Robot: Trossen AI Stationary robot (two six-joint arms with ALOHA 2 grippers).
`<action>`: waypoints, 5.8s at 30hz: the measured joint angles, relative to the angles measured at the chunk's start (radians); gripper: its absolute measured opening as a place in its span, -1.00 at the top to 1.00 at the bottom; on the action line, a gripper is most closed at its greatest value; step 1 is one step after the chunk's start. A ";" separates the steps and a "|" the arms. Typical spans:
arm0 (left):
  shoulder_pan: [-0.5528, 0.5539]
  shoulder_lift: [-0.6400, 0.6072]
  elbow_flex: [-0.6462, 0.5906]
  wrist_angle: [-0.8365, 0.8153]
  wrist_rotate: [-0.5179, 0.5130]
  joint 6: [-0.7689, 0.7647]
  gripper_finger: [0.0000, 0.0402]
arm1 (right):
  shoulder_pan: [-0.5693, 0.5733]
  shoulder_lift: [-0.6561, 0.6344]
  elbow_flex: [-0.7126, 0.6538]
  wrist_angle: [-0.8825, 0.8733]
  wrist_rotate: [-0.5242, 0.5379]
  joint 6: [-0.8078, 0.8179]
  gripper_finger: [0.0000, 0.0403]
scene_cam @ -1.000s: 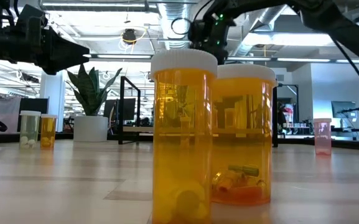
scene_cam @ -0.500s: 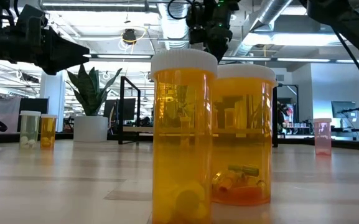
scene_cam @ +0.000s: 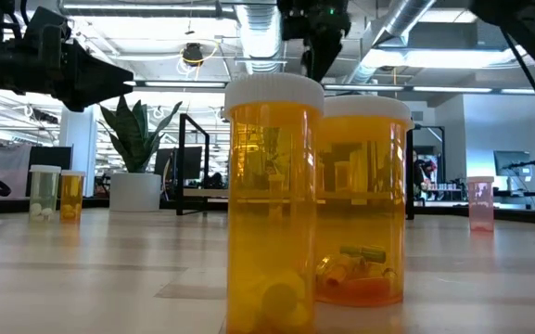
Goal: Pick and place medicine bottles onto shelf by color
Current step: Put the top right small orange pill bottle on the shelf
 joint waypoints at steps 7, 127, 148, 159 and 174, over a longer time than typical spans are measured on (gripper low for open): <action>0.000 0.000 0.000 0.000 0.000 0.000 -0.24 | 0.081 -0.036 -0.026 0.002 0.004 0.212 -0.23; 0.000 0.000 0.000 0.000 0.000 0.000 -0.24 | 0.305 0.086 -0.572 0.631 -0.009 0.920 0.48; 0.000 0.000 0.000 0.000 0.000 0.000 -0.24 | 0.136 0.086 -0.462 0.558 0.080 0.283 0.51; 0.000 0.000 0.000 0.000 0.000 0.000 -0.24 | 0.090 0.086 -0.462 0.575 0.000 -0.135 0.45; 0.000 0.000 0.000 0.000 0.000 0.000 -0.24 | 0.022 0.100 -0.461 0.656 -0.041 -0.506 0.42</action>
